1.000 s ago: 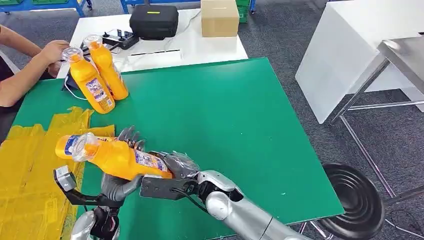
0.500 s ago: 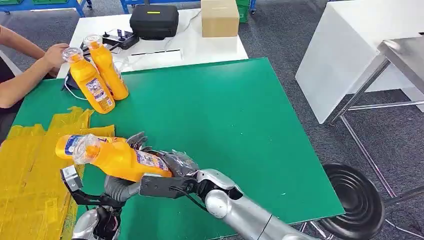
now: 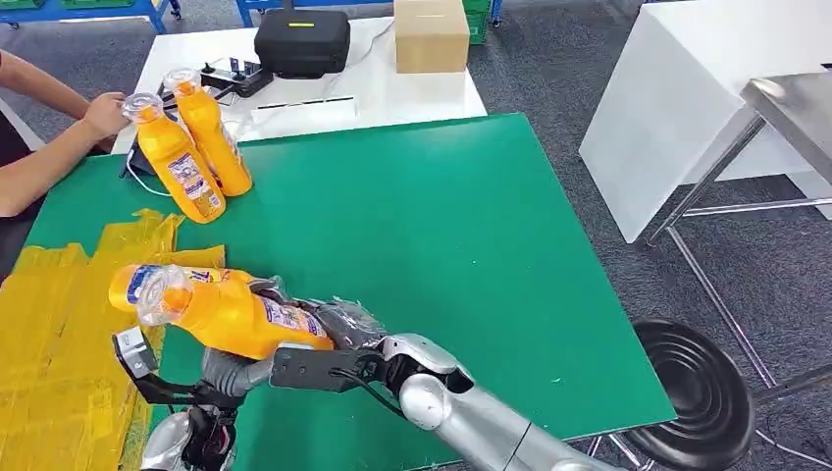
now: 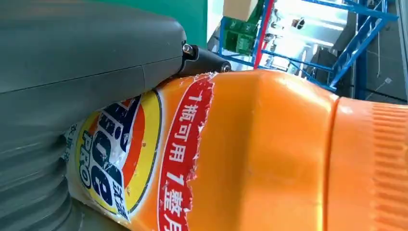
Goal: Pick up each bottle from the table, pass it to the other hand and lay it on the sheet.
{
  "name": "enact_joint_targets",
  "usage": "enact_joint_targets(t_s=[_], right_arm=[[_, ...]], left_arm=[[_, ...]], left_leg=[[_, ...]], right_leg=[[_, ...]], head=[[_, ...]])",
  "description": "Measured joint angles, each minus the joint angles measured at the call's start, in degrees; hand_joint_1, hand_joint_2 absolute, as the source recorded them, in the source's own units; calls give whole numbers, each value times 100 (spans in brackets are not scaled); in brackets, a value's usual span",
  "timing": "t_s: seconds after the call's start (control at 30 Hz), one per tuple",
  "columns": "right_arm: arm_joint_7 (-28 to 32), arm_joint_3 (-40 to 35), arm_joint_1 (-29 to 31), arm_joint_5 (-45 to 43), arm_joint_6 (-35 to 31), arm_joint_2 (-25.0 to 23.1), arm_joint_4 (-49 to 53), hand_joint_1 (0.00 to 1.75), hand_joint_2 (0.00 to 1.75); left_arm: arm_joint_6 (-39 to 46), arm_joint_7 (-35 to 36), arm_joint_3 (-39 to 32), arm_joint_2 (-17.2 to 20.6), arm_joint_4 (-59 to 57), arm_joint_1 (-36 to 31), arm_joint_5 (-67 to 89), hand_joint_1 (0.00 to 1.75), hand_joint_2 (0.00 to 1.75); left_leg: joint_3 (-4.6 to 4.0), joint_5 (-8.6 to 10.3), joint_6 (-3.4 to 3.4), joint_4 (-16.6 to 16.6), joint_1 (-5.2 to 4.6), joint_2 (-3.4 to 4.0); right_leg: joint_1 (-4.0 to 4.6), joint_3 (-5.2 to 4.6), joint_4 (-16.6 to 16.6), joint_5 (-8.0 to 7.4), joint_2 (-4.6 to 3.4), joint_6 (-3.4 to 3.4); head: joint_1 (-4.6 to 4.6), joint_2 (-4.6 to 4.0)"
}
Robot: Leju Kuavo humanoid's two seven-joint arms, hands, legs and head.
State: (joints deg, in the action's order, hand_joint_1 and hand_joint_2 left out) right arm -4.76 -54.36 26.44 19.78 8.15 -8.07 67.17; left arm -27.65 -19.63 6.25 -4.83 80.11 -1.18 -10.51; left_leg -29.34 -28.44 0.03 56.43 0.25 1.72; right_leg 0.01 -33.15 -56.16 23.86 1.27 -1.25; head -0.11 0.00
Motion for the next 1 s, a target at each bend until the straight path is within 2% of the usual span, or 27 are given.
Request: enact_joint_targets(t_s=[0.8,0.83,0.87,0.97,1.0], right_arm=[[24,0,0,7,-2,0,-31,175,175],[24,0,0,7,-4,0,-31,124,175],[24,0,0,7,-6,0,-31,0,175],[-13,0,-2,145,-123,4,-31,0,175],[-70,0,-7,262,-211,9,-31,0,0]], left_arm=[[-24,-7,-22,-2,0,23,-20,175,175],[-24,-7,-22,-2,0,23,-20,175,175],[-22,-11,-24,-2,0,24,-20,175,175],[171,-136,-37,-9,37,34,237,175,175],[353,-212,-39,-24,89,39,484,175,175]], left_leg=[[0,0,0,0,0,0],[0,0,0,0,0,0],[0,0,0,0,0,0],[1,0,0,0,0,0],[0,0,0,0,0,-1]], right_leg=[[0,0,0,0,0,0],[0,0,0,0,0,0],[0,0,0,0,0,0],[0,0,0,0,0,0],[0,0,0,0,1,0]], head=[[0,0],[0,0],[0,0],[0,0],[-2,0]])
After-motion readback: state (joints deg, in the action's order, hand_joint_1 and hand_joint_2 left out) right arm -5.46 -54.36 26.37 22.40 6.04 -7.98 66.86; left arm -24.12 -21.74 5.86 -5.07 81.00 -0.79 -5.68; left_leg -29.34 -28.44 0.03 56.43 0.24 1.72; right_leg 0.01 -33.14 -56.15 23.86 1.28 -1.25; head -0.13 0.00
